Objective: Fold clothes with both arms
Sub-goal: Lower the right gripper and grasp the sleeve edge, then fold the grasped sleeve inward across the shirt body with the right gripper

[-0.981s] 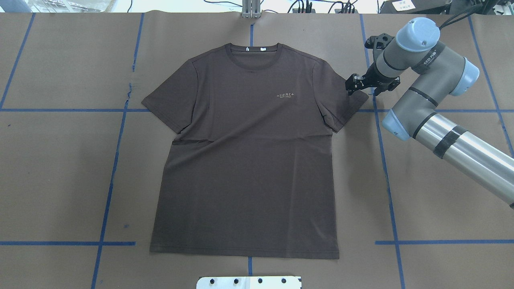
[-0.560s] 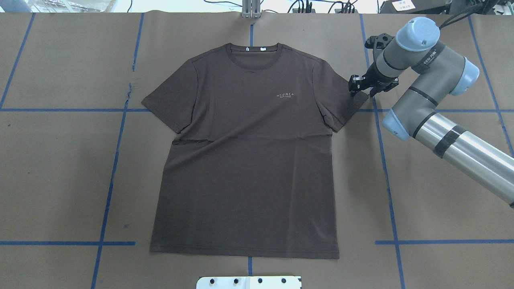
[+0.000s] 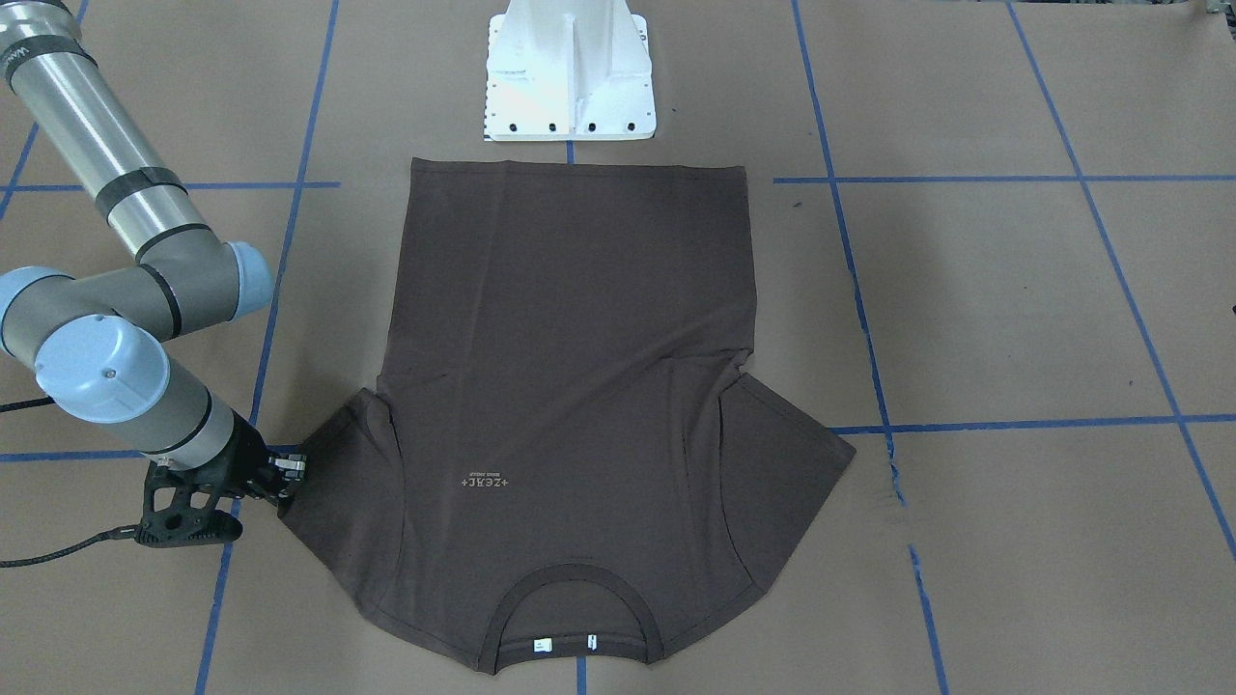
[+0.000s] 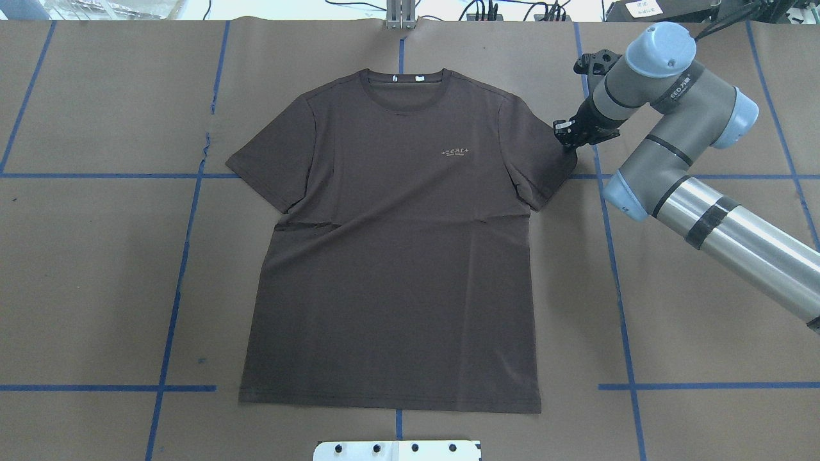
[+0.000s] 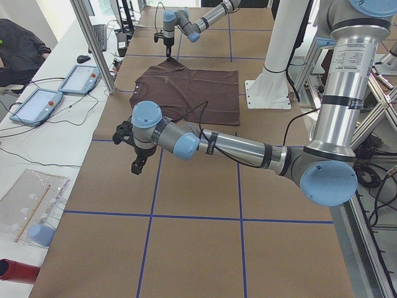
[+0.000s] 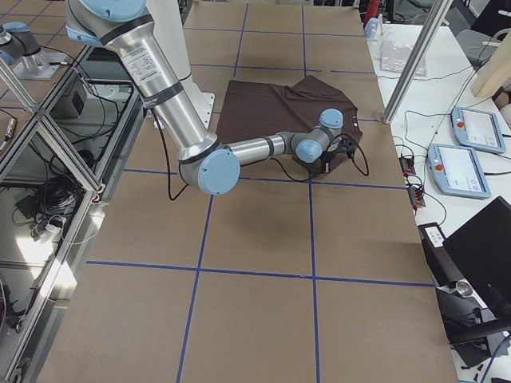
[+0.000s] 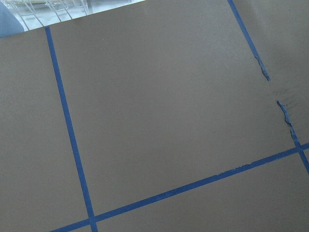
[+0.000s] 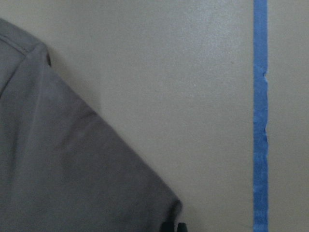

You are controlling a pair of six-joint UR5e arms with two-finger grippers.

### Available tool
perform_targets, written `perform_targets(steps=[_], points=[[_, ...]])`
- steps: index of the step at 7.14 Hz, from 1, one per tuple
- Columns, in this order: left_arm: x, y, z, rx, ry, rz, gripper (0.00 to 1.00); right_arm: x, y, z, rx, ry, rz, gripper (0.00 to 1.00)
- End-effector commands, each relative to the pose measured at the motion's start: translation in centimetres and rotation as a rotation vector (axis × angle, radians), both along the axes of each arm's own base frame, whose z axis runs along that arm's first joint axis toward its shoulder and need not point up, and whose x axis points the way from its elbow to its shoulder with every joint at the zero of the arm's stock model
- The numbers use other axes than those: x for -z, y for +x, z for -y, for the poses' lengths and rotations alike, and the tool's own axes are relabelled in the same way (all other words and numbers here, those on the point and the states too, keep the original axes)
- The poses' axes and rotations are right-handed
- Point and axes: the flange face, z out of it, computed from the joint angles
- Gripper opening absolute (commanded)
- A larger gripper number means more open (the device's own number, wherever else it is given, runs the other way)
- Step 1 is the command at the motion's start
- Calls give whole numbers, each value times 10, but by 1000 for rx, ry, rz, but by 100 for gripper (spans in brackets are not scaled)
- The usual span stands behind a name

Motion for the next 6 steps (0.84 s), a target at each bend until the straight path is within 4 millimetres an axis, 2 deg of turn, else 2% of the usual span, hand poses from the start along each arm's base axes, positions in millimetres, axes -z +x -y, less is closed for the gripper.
perform_targets(steps=[1, 4, 5, 6], points=[[2, 0, 1, 12, -11, -5, 100, 25, 0, -2, 7, 23, 37, 0], [1, 0, 2, 12, -13, -5, 100, 130, -18, 15, 0, 126, 127, 0], [1, 0, 2, 11, -11, -5, 100, 167, -39, 14, -9, 131, 157, 0], [1, 0, 2, 11, -11, -5, 100, 195, -75, 10, -12, 166, 149, 0]])
